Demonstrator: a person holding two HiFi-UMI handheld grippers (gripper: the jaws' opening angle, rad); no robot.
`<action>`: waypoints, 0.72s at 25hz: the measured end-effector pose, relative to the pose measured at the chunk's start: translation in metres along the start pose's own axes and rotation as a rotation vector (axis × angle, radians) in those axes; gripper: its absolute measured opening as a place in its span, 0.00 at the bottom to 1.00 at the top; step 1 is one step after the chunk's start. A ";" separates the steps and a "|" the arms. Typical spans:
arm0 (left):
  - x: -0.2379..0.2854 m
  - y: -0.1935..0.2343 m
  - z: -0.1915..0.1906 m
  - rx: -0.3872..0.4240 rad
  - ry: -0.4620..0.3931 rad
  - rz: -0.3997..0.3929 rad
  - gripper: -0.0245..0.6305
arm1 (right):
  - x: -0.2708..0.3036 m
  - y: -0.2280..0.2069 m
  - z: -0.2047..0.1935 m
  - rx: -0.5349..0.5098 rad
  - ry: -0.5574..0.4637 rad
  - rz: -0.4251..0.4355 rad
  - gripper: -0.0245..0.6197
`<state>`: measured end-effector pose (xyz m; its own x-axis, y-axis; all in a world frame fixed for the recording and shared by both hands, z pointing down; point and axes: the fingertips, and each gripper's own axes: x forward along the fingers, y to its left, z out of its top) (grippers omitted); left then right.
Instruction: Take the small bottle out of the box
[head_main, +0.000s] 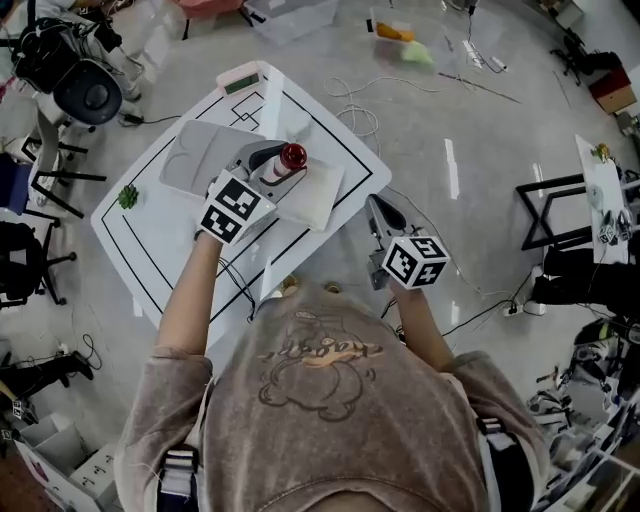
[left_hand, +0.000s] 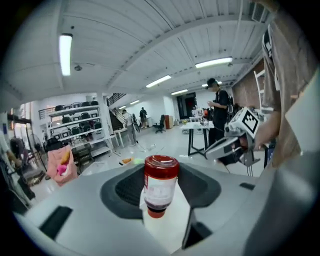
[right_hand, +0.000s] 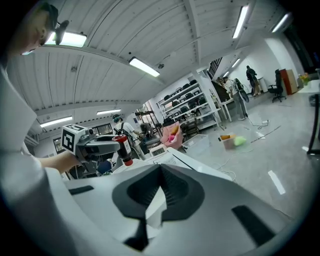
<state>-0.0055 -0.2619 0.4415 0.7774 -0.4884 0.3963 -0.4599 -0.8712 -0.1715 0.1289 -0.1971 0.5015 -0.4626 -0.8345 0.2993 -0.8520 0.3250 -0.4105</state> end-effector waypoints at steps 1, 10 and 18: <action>-0.006 0.002 0.003 -0.046 -0.034 0.011 0.36 | 0.002 0.002 0.000 -0.003 0.001 0.006 0.03; -0.050 0.028 0.004 -0.360 -0.252 0.131 0.36 | 0.013 0.010 -0.001 -0.015 0.016 0.034 0.03; -0.063 0.032 -0.037 -0.633 -0.311 0.186 0.36 | 0.015 0.009 0.001 -0.019 0.018 0.038 0.03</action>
<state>-0.0848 -0.2570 0.4440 0.7051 -0.6988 0.1204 -0.6828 -0.6233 0.3812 0.1147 -0.2070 0.5009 -0.4988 -0.8132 0.2999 -0.8383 0.3648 -0.4052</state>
